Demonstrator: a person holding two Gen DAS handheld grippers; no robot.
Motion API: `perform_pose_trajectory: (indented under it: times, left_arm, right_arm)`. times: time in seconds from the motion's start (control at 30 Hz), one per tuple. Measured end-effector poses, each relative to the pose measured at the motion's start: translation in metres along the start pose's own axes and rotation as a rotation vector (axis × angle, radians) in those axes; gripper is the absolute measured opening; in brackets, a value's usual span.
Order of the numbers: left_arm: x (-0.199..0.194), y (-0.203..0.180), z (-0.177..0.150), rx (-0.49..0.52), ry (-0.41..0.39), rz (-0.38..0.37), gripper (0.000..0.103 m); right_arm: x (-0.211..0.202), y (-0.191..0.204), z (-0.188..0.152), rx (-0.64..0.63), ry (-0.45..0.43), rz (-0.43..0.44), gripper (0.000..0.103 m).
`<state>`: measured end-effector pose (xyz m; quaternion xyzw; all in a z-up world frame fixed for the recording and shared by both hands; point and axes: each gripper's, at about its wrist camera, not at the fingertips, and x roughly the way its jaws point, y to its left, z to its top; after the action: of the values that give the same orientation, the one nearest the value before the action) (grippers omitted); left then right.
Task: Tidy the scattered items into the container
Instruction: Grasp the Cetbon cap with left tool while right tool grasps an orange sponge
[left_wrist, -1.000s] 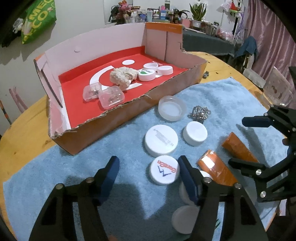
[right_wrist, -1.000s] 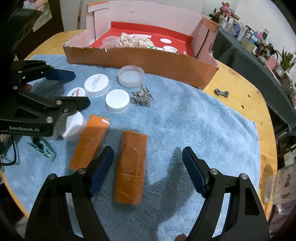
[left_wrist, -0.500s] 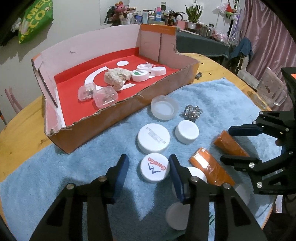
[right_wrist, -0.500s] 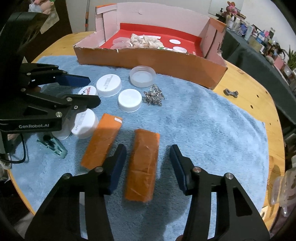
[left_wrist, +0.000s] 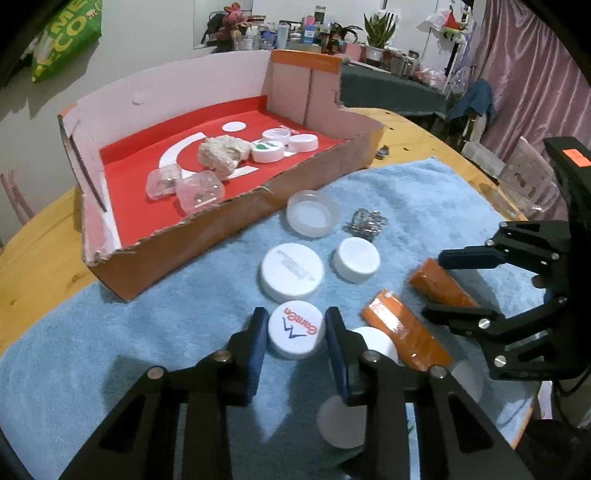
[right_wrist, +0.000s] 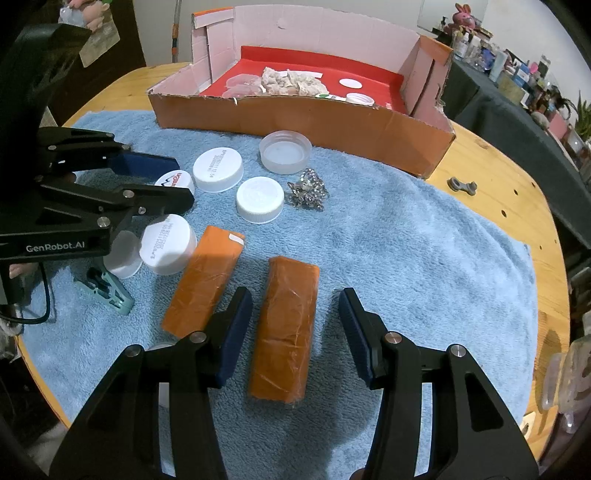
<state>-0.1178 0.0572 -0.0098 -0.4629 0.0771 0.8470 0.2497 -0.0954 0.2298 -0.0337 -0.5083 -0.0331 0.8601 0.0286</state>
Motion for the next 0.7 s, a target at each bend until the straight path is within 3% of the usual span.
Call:
perform_pose_trajectory:
  times: [0.27,0.5,0.7]
  left_arm:
    - [0.0009,-0.0027,-0.0001,0.012,-0.004,0.009,0.034]
    - [0.0005,-0.0022,-0.0003,0.004,-0.010,0.005,0.034]
    - [-0.0022,-0.0047,0.0002,0.012,-0.020,0.013,0.034]
  right_arm:
    - [-0.0001,-0.0024,-0.0004,0.008,-0.004,0.034,0.042]
    - [-0.0037,-0.0027,0.0037,0.007,-0.005,0.042,0.029]
    - [-0.0045,-0.0012,0.0069,0.007,-0.008,0.045,0.029]
